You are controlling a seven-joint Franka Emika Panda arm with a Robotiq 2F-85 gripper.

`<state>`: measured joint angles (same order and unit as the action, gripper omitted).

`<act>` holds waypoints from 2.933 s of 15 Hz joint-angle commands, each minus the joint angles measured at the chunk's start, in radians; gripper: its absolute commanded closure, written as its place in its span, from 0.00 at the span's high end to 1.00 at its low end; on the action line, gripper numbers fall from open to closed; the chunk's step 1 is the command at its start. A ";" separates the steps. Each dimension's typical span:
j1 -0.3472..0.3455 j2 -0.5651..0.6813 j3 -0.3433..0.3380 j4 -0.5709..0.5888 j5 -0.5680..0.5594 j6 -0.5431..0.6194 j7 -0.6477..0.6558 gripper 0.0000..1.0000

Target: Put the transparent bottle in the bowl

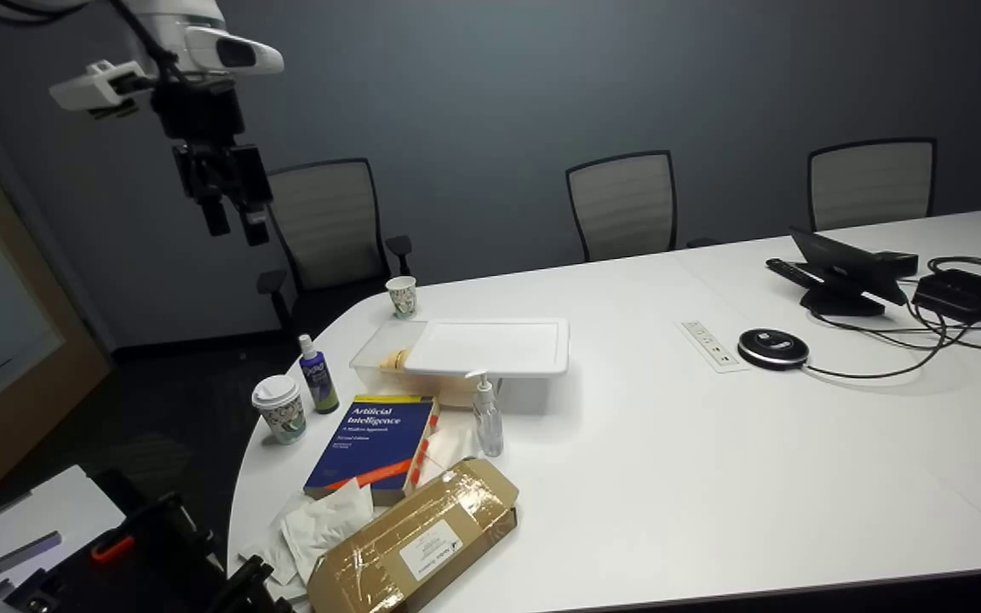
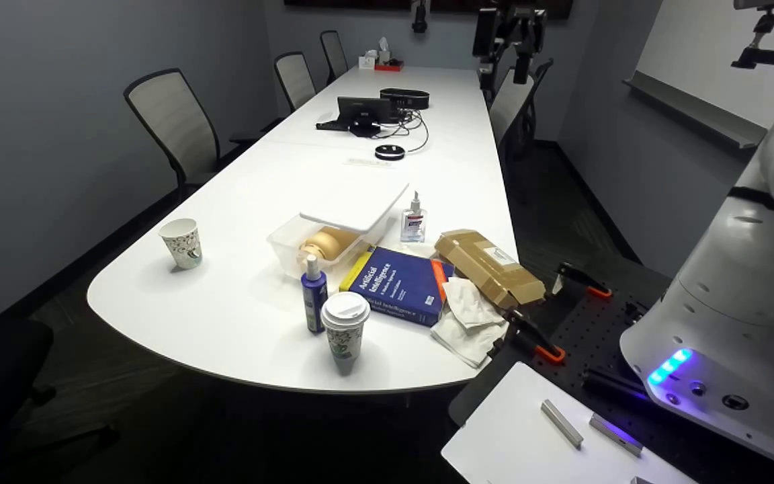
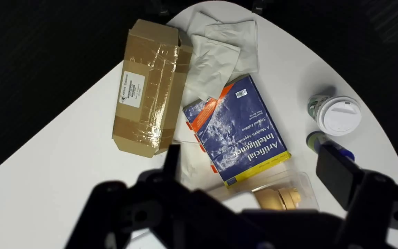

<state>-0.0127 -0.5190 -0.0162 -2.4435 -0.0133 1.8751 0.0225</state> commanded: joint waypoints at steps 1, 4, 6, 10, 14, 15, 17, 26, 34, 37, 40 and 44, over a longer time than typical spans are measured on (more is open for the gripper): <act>-0.031 0.202 -0.031 0.150 0.037 0.028 0.043 1.00; -0.047 0.359 -0.064 0.269 0.082 0.072 0.053 1.00; -0.062 0.476 -0.085 0.349 0.117 0.148 0.057 1.00; -0.086 0.696 -0.101 0.477 0.130 0.292 0.068 1.00; -0.096 0.868 -0.103 0.556 0.135 0.397 0.123 1.00; -0.098 0.902 -0.103 0.570 0.139 0.423 0.141 1.00; -0.102 0.969 -0.103 0.596 0.155 0.471 0.176 1.00; -0.115 1.128 -0.109 0.628 0.190 0.540 0.270 1.00; -0.125 1.210 -0.096 0.666 0.226 0.537 0.268 1.00; -0.123 1.236 -0.093 0.695 0.229 0.529 0.267 1.00; -0.122 1.260 -0.096 0.724 0.226 0.525 0.270 1.00; -0.124 1.276 -0.098 0.749 0.223 0.515 0.270 0.58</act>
<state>-0.1351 0.7428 -0.1155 -1.7281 0.1998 2.4106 0.2794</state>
